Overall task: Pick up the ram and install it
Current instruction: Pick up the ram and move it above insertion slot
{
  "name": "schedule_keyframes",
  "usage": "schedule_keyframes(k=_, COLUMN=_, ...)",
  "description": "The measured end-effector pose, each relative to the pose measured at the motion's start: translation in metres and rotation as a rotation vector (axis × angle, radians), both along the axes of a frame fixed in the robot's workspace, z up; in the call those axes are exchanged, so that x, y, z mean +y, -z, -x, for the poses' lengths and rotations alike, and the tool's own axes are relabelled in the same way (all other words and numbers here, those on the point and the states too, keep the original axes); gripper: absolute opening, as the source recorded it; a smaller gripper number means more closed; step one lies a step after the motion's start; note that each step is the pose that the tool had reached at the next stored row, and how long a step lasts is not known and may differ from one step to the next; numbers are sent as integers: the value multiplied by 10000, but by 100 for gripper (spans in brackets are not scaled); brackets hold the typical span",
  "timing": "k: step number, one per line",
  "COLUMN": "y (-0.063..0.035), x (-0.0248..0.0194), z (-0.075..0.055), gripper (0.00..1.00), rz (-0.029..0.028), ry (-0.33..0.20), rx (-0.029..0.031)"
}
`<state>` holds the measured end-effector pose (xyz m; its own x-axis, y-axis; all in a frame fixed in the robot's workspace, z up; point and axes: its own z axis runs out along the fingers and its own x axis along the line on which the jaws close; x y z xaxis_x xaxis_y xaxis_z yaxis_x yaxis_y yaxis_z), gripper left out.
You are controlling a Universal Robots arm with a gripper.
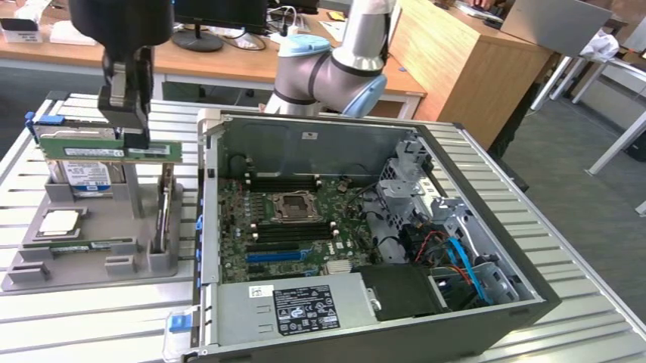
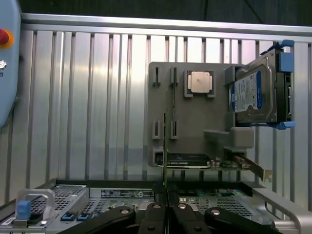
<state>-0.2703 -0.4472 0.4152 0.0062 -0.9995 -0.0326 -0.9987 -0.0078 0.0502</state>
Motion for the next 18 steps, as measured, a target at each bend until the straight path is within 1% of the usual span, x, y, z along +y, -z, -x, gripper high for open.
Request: schedule_keyframes(k=18, y=0, x=0, z=-362, gripper=11, rz=-9, ry=-1, rx=0)
